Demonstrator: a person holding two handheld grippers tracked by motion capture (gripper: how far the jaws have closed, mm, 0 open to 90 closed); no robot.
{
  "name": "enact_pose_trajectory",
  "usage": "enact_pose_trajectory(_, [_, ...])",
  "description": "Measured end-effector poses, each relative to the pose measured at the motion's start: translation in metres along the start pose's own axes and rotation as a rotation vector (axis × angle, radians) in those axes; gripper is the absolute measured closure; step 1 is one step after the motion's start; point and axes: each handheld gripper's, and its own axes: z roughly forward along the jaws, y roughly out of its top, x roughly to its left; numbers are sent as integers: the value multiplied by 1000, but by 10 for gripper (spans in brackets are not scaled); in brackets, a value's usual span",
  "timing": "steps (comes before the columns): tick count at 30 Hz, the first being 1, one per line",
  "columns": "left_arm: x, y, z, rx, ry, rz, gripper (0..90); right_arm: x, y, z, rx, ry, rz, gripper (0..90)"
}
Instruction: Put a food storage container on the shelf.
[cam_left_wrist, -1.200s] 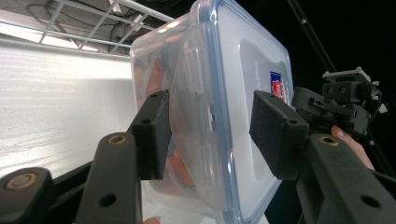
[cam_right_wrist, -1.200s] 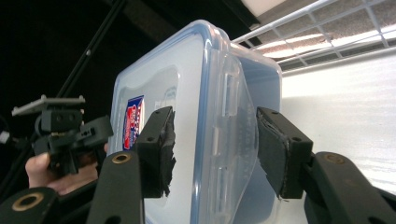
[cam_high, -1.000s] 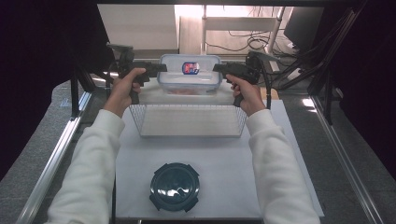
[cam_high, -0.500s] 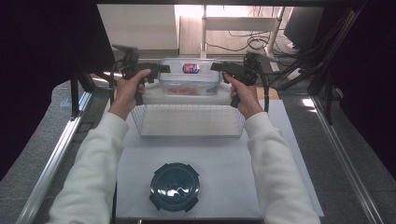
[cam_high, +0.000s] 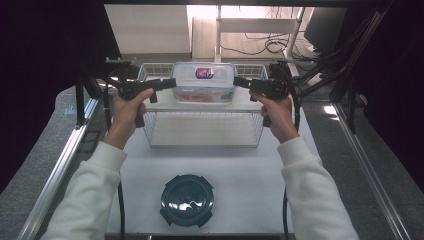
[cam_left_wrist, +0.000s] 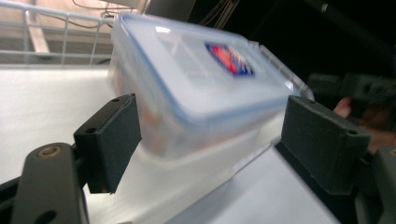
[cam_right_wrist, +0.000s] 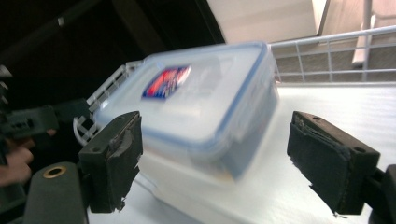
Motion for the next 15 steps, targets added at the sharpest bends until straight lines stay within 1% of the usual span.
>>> enact_pose_trajectory(1, [-3,-7,-6,5,12,28,197,1,-3,-4,3,-1,-20,182])
enact_pose_trajectory(2, [-5,-13,-10,16,13,45,199,2,-7,-11,6,4,-42,182])
enact_pose_trajectory(3, [-7,-21,-15,29,15,69,201,3,-11,-16,10,10,-53,182])
enact_pose_trajectory(5, [-9,-32,-22,45,24,93,209,3,-20,-25,17,13,-86,182])
enact_pose_trajectory(7, [-11,-46,-29,65,32,115,215,4,-31,-34,26,0,-133,181])
enact_pose_trajectory(9, [-12,-62,-36,85,40,131,217,4,-43,-42,36,-2,-174,179])
enact_pose_trajectory(10, [-12,-66,-37,87,41,133,217,3,-52,-46,41,-3,-192,178])
enact_pose_trajectory(11, [-12,-75,-41,93,44,138,216,3,-55,-48,41,0,-196,177])
enact_pose_trajectory(14, [-10,-94,-50,108,50,139,216,-1,-77,-58,51,13,-221,177])
enact_pose_trajectory(15, [-10,-101,-53,108,61,141,213,-3,-84,-61,55,18,-219,177])
